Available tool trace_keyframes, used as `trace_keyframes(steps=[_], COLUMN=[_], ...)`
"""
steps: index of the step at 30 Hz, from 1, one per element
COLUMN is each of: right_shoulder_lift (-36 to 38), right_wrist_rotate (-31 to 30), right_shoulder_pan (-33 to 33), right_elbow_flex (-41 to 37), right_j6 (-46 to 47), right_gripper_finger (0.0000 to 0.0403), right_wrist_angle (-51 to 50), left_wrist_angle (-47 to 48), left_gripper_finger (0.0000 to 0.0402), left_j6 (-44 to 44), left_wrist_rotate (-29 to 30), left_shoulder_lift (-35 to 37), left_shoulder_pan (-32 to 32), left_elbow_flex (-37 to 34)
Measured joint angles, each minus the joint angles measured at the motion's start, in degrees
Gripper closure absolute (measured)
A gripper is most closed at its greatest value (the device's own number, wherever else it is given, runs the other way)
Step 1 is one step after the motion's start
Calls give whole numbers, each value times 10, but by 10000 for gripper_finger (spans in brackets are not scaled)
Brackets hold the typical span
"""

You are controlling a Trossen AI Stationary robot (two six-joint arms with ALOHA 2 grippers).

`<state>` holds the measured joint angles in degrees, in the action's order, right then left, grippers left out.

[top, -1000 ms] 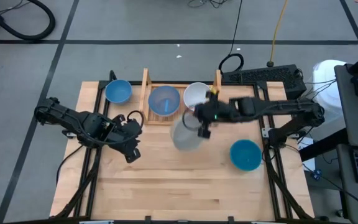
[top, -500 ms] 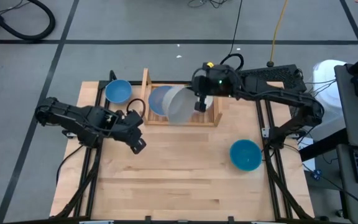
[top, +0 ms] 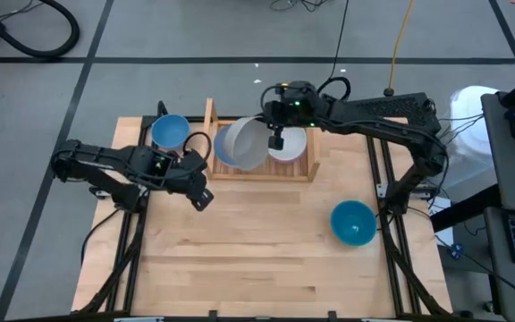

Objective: Place and stack bowls onto a shelf
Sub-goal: Stack the gray bowl on top of the blue bowl on the shelf

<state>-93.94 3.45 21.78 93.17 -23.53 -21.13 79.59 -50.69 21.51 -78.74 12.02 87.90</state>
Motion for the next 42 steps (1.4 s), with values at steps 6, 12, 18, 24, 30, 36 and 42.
trace_keyframes(steps=[6,12,18,24,30,36,42], right_shoulder_lift=[-52,-71,-69,-68,-68,-68,-68], right_wrist_rotate=[1,-1,-4,-26,-140,-222,-235], right_shoulder_pan=[13,16,14,9,-13,-33,-50], right_elbow_flex=[0,0,0,0,0,0,0], right_j6=[-17,-30,-38,-43,-77,-73,-72], right_gripper_finger=[403,403,403,403,403,403,403], right_wrist_angle=[15,12,11,12,12,24,41], left_wrist_angle=[0,-4,-43,-114,-172,-162,-163], left_gripper_finger=[302,302,302,302,302,302,302], left_j6=[7,30,165,311,267,137,202], left_wrist_rotate=[1,1,2,1,6,76,177], left_shoulder_lift=[0,0,0,0,0,-27,-89], left_shoulder_pan=[-22,-45,-53,-53,-64,-66,-55], left_elbow_flex=[0,0,0,0,0,-1,0])
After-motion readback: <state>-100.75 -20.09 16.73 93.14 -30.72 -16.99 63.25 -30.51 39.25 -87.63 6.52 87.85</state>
